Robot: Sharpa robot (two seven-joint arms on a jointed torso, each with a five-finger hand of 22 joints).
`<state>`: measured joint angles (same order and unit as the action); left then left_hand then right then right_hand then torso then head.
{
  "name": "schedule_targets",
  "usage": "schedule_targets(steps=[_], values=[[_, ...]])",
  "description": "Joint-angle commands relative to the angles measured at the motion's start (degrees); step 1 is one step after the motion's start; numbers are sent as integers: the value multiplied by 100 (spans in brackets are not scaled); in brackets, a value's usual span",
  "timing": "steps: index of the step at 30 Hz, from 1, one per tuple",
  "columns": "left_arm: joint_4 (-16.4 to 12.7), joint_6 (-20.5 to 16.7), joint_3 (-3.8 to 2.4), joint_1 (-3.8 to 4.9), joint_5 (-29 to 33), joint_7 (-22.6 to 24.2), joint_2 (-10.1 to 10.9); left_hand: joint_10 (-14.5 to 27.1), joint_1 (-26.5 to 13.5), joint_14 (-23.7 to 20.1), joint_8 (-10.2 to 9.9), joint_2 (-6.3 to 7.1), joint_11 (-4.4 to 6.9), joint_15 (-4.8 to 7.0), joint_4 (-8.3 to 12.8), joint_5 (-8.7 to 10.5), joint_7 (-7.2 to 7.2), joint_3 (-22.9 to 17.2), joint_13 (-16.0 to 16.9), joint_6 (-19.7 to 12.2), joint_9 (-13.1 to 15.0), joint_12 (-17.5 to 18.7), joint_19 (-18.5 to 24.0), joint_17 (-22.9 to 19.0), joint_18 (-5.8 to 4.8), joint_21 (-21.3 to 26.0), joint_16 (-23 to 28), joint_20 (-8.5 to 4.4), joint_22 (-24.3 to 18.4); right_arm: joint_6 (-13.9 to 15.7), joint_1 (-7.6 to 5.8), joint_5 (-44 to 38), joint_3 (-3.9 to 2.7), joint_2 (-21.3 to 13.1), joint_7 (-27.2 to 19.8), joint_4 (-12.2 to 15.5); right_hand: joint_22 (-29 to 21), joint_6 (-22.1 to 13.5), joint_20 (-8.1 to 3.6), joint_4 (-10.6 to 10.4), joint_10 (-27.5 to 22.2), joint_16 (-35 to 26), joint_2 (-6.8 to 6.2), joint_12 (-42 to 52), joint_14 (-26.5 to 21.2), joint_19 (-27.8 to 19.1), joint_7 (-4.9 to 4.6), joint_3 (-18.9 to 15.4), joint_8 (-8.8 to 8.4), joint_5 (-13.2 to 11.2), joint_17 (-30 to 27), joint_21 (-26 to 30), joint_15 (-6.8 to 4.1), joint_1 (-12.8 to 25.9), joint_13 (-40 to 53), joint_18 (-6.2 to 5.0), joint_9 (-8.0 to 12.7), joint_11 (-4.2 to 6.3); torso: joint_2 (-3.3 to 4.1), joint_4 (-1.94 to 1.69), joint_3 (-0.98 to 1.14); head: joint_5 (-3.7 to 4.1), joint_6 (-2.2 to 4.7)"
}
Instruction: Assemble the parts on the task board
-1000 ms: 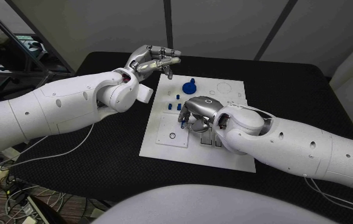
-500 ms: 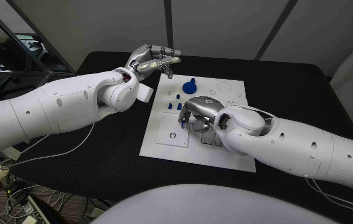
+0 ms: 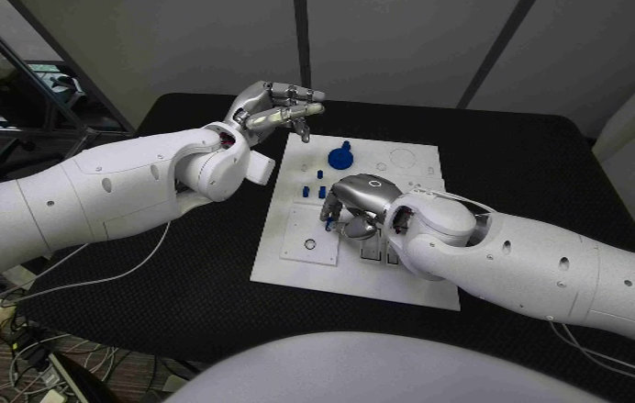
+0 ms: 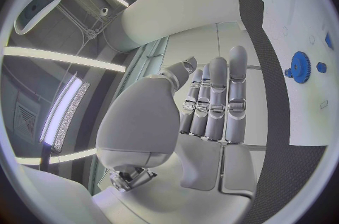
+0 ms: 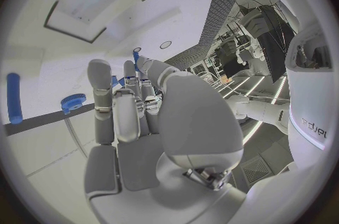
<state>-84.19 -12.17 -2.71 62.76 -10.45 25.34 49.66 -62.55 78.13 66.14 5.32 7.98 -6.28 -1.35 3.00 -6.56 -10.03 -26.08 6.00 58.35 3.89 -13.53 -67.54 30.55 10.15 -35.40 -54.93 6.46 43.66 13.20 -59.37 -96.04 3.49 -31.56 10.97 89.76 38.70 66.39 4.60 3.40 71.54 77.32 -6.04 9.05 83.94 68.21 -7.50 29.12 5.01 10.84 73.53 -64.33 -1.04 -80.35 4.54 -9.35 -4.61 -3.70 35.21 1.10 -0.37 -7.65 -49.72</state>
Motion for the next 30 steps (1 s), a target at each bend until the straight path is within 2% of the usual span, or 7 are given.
schedule_targets(steps=[1, 24, 30], values=[[0, 67, -5, 10, 19, 12, -6, 39, 12, -38, 32, -24, 17, 4, 6, 25, -1, 43, -6, -15, 7, -17, 42, -7, 30, 25, 22, 13, -6, 48, 5, -80, 9, -12, 35, 26, 7, 20, 1, 5, 27, 33, 8, -5, 331, 2, -27, 11, 26, 22, 4, -32, -22, 70, 7, 54, -6, 25, 0, -2, 0, -12, -8], [11, 79, -5, 9, 19, 8, -13, 47, 12, -44, 38, -26, 17, 3, 5, 26, 1, 51, -6, -13, 8, -18, 46, -11, 30, 29, 20, 14, -8, 25, 12, -102, 9, -54, 51, 88, 16, 26, 1, 10, 31, 45, 4, -2, 333, 3, -24, 9, 28, 34, 17, -38, -24, 72, 9, 54, -7, 28, 5, -8, -1, -34, -28], [10, 78, -5, 9, 19, 6, -12, 47, 12, -44, 38, -26, 17, 3, 5, 26, 1, 51, -6, -13, 8, -18, 46, -11, 30, 29, 20, 14, -8, -4, 15, -102, 9, -46, 55, 78, 23, 30, 1, 11, 33, 46, -1, 0, 333, 4, -23, 3, 28, 39, 16, -43, -24, 78, 11, 55, -8, 29, 6, -3, -7, -39, -28]])
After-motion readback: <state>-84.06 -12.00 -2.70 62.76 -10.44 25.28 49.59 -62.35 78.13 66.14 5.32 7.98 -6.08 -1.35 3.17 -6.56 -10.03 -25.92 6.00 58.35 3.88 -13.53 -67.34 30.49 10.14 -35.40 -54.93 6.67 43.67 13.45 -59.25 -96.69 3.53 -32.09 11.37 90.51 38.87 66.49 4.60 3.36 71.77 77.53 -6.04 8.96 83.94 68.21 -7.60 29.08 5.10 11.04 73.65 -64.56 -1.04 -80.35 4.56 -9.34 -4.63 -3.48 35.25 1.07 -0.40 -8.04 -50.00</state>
